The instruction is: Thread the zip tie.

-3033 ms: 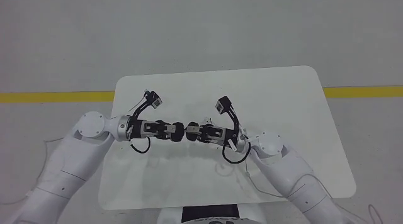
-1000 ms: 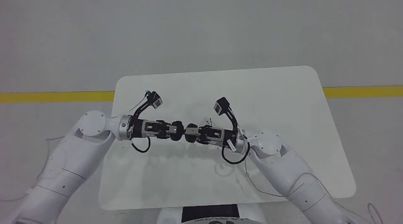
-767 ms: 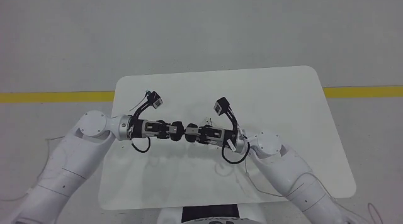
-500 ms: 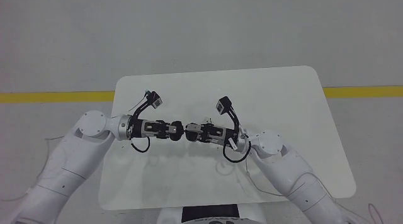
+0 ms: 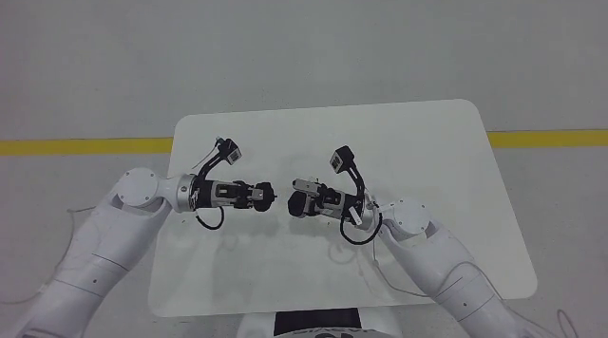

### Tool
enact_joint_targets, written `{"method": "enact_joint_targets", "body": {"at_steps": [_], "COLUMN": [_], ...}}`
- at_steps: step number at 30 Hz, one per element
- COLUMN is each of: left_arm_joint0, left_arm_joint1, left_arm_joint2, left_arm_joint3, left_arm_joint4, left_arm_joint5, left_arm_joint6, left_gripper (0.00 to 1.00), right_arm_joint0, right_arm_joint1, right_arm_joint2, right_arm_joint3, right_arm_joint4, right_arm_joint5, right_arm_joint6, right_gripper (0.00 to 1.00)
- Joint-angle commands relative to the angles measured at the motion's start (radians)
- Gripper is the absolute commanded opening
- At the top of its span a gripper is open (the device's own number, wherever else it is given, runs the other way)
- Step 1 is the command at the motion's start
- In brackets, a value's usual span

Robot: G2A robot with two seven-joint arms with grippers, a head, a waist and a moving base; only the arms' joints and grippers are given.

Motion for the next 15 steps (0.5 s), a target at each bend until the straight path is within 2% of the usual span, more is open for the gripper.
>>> {"method": "enact_joint_targets", "body": {"at_steps": [1, 5, 7, 9, 10, 12, 15], "left_arm_joint0": [0.000, 0.000, 0.004, 0.003, 0.003, 0.005, 0.026], "left_arm_joint1": [0.000, 0.000, -0.003, -0.004, -0.005, -0.006, -0.011], "left_arm_joint2": [0.000, 0.000, 0.005, -0.003, -0.009, -0.038, -0.092], "left_arm_joint3": [-0.001, -0.001, 0.003, 0.022, 0.026, 0.023, 0.007], "left_arm_joint4": [0.000, 0.000, -0.008, -0.039, -0.057, -0.063, -0.076], "left_arm_joint5": [0.000, 0.000, -0.004, -0.046, -0.046, -0.046, -0.046], "left_arm_joint6": [0.000, 0.000, 0.026, 0.026, 0.019, 0.004, -0.009], "left_gripper": [0.00, 0.00, 0.00, 0.00, 0.00, 0.00, 0.00], "right_arm_joint0": [0.000, 0.000, 0.000, 0.000, 0.000, 0.000, 0.000], "right_arm_joint1": [0.000, 0.000, 0.000, 0.000, 0.000, 0.000, 0.000], "right_arm_joint2": [0.000, 0.000, 0.000, 0.000, 0.000, 0.000, 0.000], "right_arm_joint3": [0.000, 0.000, 0.000, 0.000, 0.000, 0.000, 0.000], "right_arm_joint4": [-0.001, -0.001, -0.001, -0.001, -0.001, -0.001, -0.001], "right_arm_joint5": [0.000, 0.000, 0.000, 0.000, 0.000, 0.000, 0.000], "right_arm_joint6": [0.000, 0.000, 0.000, 0.000, 0.000, 0.000, 0.000], "right_gripper": [1.00, 1.00, 1.00, 1.00, 1.00, 1.00, 1.00]}}
